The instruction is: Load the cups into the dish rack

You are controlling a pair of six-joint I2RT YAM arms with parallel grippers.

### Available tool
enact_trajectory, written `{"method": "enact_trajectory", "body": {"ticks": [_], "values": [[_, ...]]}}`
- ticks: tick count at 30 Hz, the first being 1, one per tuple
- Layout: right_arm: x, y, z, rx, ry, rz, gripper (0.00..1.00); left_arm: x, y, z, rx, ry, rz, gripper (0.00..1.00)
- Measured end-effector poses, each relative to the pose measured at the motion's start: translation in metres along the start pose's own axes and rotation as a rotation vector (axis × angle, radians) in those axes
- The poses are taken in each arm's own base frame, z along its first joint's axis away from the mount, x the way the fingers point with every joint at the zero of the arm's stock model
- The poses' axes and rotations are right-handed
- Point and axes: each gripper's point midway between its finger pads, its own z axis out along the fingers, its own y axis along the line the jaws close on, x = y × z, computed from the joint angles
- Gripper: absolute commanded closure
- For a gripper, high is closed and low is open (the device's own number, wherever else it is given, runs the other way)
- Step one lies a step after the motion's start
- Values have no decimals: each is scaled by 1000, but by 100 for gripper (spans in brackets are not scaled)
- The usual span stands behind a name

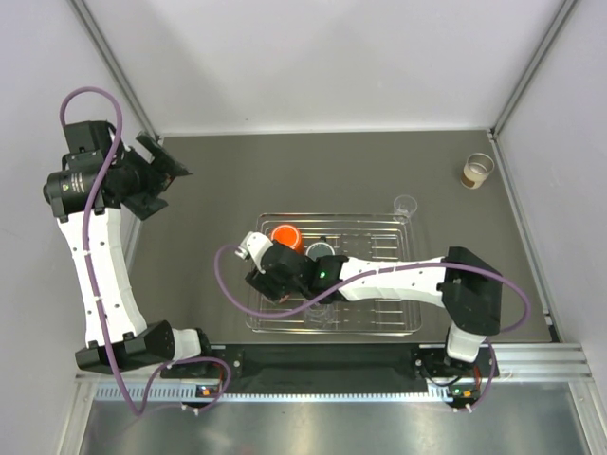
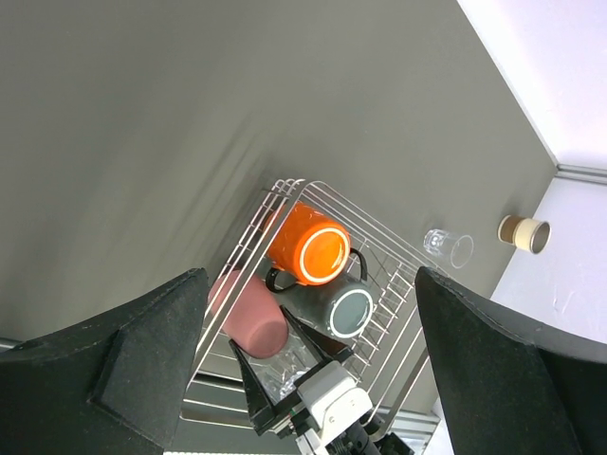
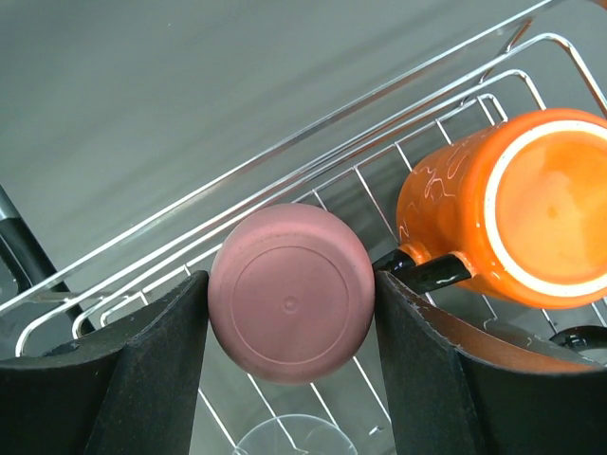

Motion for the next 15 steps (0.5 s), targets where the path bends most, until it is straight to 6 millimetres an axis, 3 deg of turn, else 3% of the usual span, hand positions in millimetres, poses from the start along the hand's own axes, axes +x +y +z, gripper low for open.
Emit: {"method": "enact_trajectory", "body": {"ticks": [2,5,8,15], "values": [[1,0,-1,-1,5,-2,32,0,0,0,2,3,-1,5],[3,0,-3,-4,16,-11,15,3,0,1,6,14,-3,5],[2,-2,-8,-4,16,-16,7,5,0,3,10,29,-6,4],[-9,-6,-20,2,-8,-9,1,8,2,5,6,44,-10,4]]}}
